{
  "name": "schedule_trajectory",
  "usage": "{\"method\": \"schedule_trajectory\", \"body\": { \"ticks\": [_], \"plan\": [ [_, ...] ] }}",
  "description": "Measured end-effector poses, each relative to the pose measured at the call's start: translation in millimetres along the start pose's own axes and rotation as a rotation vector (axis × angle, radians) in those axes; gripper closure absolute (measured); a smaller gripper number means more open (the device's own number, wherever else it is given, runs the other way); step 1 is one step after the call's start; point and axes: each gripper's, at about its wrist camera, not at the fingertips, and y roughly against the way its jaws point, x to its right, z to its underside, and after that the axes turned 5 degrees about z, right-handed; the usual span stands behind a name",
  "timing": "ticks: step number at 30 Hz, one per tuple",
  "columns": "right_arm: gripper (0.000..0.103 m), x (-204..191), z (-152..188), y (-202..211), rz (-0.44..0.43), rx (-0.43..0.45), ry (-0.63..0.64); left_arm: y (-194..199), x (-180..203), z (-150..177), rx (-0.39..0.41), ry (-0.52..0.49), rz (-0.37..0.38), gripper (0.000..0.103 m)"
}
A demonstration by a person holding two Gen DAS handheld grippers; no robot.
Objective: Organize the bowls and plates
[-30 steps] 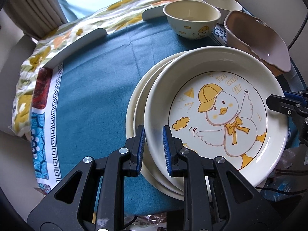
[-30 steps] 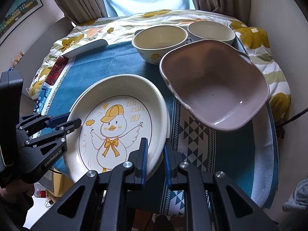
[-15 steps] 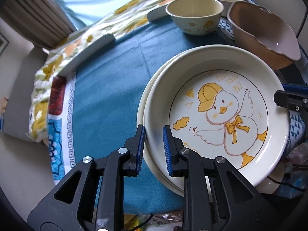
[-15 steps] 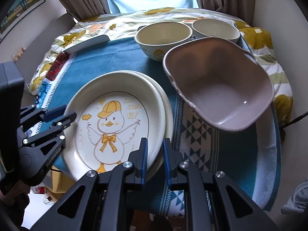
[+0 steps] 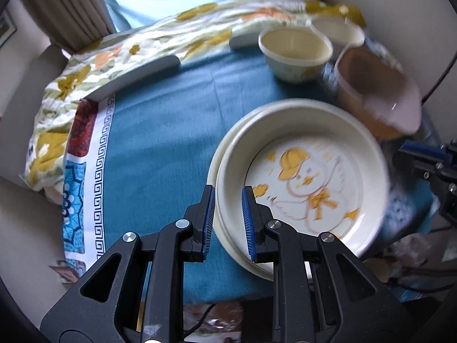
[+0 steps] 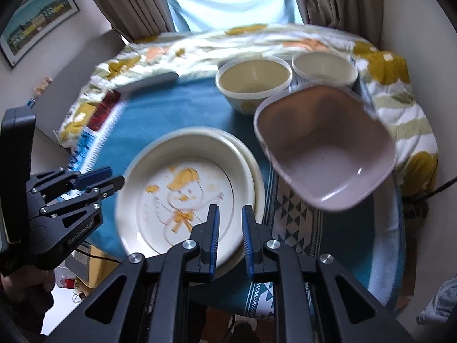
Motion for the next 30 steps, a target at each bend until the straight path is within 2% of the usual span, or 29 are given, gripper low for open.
{"method": "schedule_trajectory", "body": {
  "ticks": [1, 3, 4, 5, 6, 7, 9, 13, 16, 21, 23, 25, 26, 30],
  "plan": [
    [0.088, 1.6, -2.4, 8.3, -0.019, 0.012, 0.000, 8.3, 0.6, -3.6, 0.014, 0.010, 0.014, 0.080],
    [0.086, 9.5, -5.6, 27.3, -0.063, 0.037, -0.018, 22.7, 3.8, -11.3, 0.048, 0.023, 0.041, 0.055],
    [0.069, 12.9, -5.9, 34.5, -0.068, 0.049, -0.024, 30.4, 6.6, -15.6, 0.069, 0.029, 0.052, 0.024],
    [0.034, 16.8, -5.8, 42.7, -0.069, 0.064, -0.029, 39.5, 10.3, -20.2, 0.102, 0.035, 0.062, 0.005],
    [0.014, 20.5, -5.7, 50.5, -0.068, 0.081, -0.032, 48.2, 14.4, -24.0, 0.139, 0.037, 0.072, 0.001],
    [0.000, 26.3, -4.8, 59.2, -0.068, 0.101, -0.040, 56.3, 20.0, -28.4, 0.171, 0.036, 0.096, 0.001],
    [0.000, 40.8, -1.3, 77.0, -0.060, 0.147, -0.062, 62.7, 31.5, -38.4, 0.186, 0.029, 0.134, 0.001],
    [0.000, 68.0, 0.9, 91.9, 0.003, 0.128, -0.075, 59.1, 47.9, -57.6, 0.189, 0.040, 0.263, 0.001],
    [0.000, 89.6, -3.8, 98.5, 0.065, 0.148, -0.138, 47.7, 56.7, -72.9, 0.154, 0.043, 0.326, 0.001],
    [0.001, 122.2, -9.3, 70.3, -0.024, 0.059, -0.298, 10.7, 69.0, -97.3, 0.064, 0.037, 0.393, 0.003],
    [0.016, 128.1, -8.5, 51.6, -0.029, 0.013, -0.361, -6.9, 71.1, -103.5, 0.020, 0.034, 0.417, 0.013],
    [0.027, 133.8, -9.2, 33.0, -0.045, -0.029, -0.412, -29.0, 75.2, -111.3, -0.034, 0.028, 0.425, 0.019],
    [0.033, 136.5, -9.5, 23.3, -0.046, -0.048, -0.439, -37.6, 76.6, -113.8, -0.054, 0.027, 0.428, 0.026],
    [0.041, 149.2, -15.1, -8.5, -0.037, -0.101, -0.510, -74.6, 86.2, -124.5, -0.140, 0.004, 0.446, 0.037]
  ]
}}
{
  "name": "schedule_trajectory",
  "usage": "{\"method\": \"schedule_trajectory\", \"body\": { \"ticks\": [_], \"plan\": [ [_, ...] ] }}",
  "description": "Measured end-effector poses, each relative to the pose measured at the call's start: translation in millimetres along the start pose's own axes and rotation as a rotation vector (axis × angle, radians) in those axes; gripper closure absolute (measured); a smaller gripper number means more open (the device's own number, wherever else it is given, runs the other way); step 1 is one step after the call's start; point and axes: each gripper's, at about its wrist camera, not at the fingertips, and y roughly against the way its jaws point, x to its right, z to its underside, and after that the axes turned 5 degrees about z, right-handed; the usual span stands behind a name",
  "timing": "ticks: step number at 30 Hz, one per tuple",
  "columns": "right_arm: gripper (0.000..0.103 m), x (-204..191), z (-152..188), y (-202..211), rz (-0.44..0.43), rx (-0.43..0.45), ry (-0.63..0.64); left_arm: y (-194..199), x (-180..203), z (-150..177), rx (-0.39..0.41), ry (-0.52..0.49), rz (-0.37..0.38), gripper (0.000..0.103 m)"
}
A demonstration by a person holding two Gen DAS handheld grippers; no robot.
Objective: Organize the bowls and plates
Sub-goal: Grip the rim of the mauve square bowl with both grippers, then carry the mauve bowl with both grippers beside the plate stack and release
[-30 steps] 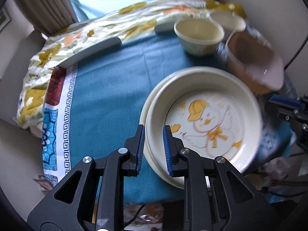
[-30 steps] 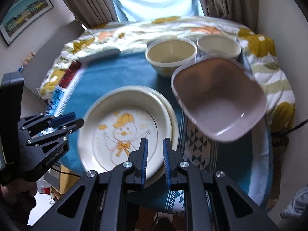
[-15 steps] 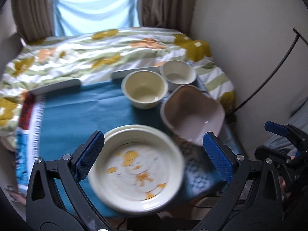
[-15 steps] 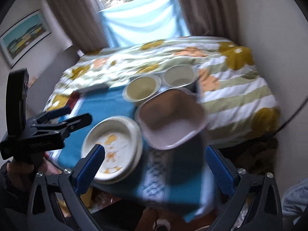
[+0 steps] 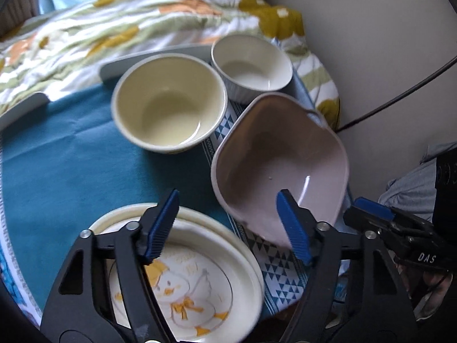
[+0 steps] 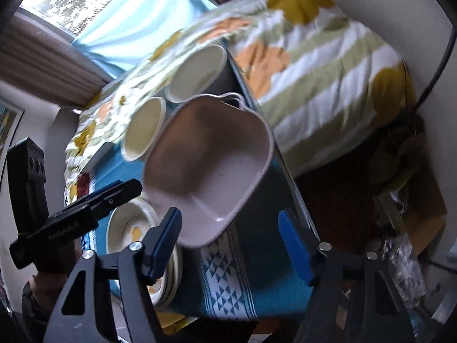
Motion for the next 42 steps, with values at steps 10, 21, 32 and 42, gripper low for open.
{"method": "schedule_trajectory", "body": {
  "ticks": [10, 21, 32, 42],
  "plan": [
    [0.057, 10.2, -36.7, -33.5, 0.012, -0.023, -0.090, -41.3, -11.7, -17.3, -0.089, -0.026, 0.010, 0.059],
    [0.090, 20.6, -49.4, -49.0, 0.055, -0.056, -0.148, -55.0, -12.5, -18.2, -0.124, -0.067, 0.004, 0.094],
    [0.091, 9.3, -47.9, -18.4, 0.072, -0.035, -0.117, -21.1, 5.0, -14.2, -0.074, -0.085, 0.004, 0.094],
    [0.090, -61.5, -44.3, 45.6, 0.013, 0.034, 0.091, 89.7, -2.7, 21.1, 0.130, 0.017, -0.040, 0.094]
  ]
}}
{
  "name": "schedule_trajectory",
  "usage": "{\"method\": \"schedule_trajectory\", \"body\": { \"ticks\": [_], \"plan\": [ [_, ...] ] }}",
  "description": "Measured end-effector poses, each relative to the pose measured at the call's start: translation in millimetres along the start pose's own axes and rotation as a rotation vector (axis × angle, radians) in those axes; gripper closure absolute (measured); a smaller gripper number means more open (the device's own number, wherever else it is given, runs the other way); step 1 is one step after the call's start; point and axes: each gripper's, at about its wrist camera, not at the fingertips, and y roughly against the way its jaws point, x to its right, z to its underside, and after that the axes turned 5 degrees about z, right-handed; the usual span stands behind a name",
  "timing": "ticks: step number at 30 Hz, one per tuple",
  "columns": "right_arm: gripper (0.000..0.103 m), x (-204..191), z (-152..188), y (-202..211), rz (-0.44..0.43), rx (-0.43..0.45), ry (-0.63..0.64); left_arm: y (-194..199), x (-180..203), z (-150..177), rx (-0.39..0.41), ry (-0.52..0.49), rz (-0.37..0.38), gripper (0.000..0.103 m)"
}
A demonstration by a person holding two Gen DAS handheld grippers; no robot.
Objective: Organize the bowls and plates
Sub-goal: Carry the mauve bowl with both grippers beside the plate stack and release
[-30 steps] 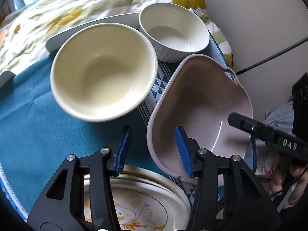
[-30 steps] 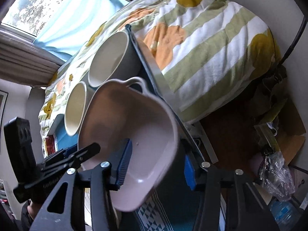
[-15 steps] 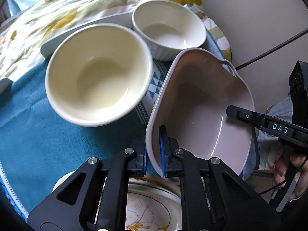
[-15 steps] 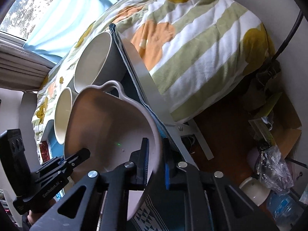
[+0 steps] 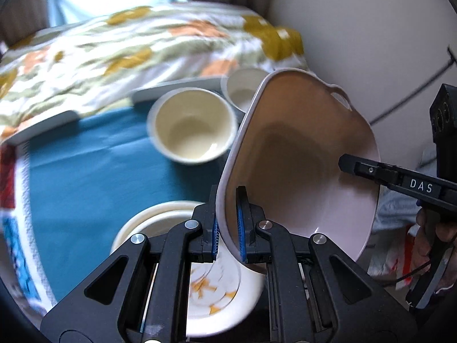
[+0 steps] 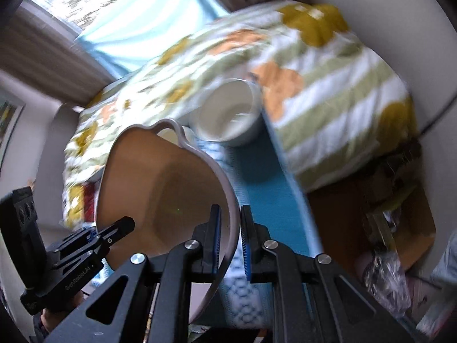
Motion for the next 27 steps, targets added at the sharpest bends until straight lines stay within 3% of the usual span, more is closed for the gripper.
{"method": "schedule_trajectory", "body": {
  "ticks": [6, 13, 20, 27],
  "plan": [
    [0.091, -80.9, 18.0, 1.1, -0.090, -0.024, 0.178, 73.9, -51.9, 37.1, 0.093, 0.124, -0.107, 0.094],
    [0.091, -181.1, 60.8, -37.9, -0.162, -0.130, 0.328, 133.5, -142.7, 103.7, 0.121, 0.299, -0.201, 0.094],
    [0.091, -259.5, 104.6, -101.0, -0.142, -0.222, 0.395, 135.5, -234.1, 156.3, 0.059, 0.409, -0.210, 0.094],
    [0.091, -290.2, 121.7, -165.5, -0.091, -0.286, 0.362, 101.8, -298.6, 166.3, -0.014, 0.420, -0.192, 0.094]
  ]
}}
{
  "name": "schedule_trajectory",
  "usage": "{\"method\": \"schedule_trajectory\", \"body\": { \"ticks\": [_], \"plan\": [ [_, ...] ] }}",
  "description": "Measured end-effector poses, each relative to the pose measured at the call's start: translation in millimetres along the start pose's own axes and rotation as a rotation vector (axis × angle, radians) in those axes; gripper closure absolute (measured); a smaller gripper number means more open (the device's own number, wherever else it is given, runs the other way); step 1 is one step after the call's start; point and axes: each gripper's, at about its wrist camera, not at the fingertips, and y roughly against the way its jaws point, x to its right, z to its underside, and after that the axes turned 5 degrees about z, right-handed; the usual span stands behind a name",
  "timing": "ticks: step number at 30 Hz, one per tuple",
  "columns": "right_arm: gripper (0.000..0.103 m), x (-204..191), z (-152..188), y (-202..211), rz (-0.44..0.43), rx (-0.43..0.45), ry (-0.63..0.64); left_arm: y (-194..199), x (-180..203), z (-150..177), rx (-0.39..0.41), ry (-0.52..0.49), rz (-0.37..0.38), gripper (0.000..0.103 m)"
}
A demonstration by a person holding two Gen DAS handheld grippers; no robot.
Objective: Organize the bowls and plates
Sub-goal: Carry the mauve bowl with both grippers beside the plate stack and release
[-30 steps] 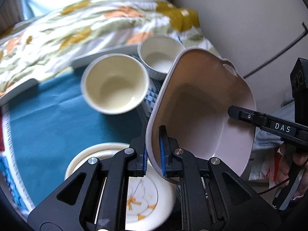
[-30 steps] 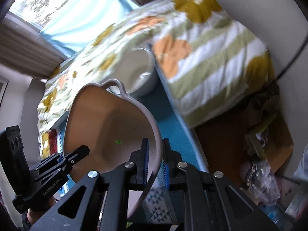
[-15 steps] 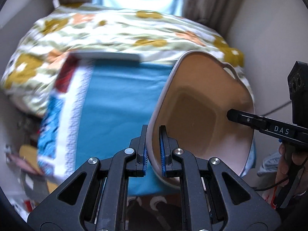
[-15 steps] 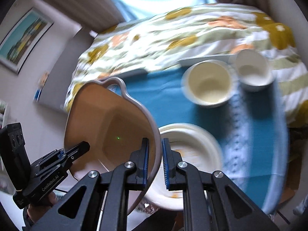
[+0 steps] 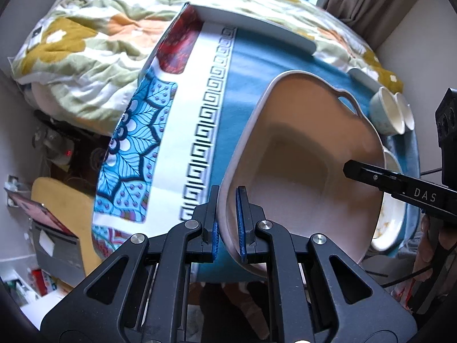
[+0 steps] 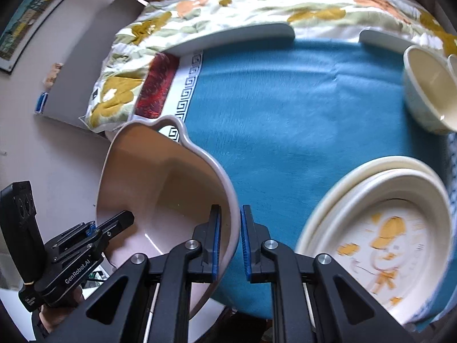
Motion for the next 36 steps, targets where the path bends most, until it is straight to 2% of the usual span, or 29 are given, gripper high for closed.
{"method": "schedule_trajectory", "body": {
  "ticks": [9, 18, 24, 27, 28, 29, 30, 31, 32, 34, 36],
  "plan": [
    [0.091, -12.7, -10.4, -28.0, 0.026, -0.017, -0.020, -30.6, -34.0, -11.3, -0.050, 0.010, 0.027, 0.094],
    [0.091, -3.3, -8.7, -33.7, 0.028, -0.021, -0.054, -45.8, -35.8, -10.9, -0.078, 0.007, 0.033, 0.094],
    [0.091, 0.5, -7.3, -33.2, 0.024, -0.009, -0.070, -46.1, -32.8, -13.8, -0.065, -0.016, 0.014, 0.094],
    [0.091, 1.9, -6.9, -30.4, 0.022, 0.001, -0.084, -45.6, -30.5, -14.1, -0.063, -0.027, -0.014, 0.086],
    [0.090, 3.1, -6.9, -30.0, 0.020, 0.000, -0.085, -45.8, -29.9, -13.9, -0.062, -0.031, -0.023, 0.072],
    [0.087, 3.5, -6.7, -29.9, 0.017, 0.001, -0.088, -45.3, -29.6, -13.8, -0.058, -0.034, -0.025, 0.051],
    [0.083, 4.0, -6.3, -29.5, 0.013, 0.002, -0.093, -43.9, -29.7, -13.4, -0.048, -0.036, -0.025, 0.041],
    [0.070, 5.0, -5.9, -28.7, 0.007, 0.003, -0.096, -41.9, -29.9, -13.0, -0.037, -0.035, -0.024, 0.030],
    [0.051, 5.4, -5.3, -27.9, 0.001, 0.006, -0.100, -39.6, -29.6, -12.9, -0.026, -0.036, -0.023, 0.027],
    [0.032, 5.8, -3.8, -25.6, -0.008, 0.026, -0.110, -36.7, -29.0, -12.9, -0.018, -0.042, -0.028, 0.027],
    [0.024, 5.2, -2.2, -22.9, -0.016, 0.042, -0.114, -35.2, -28.9, -11.8, -0.018, -0.044, -0.036, 0.027]
  ]
}}
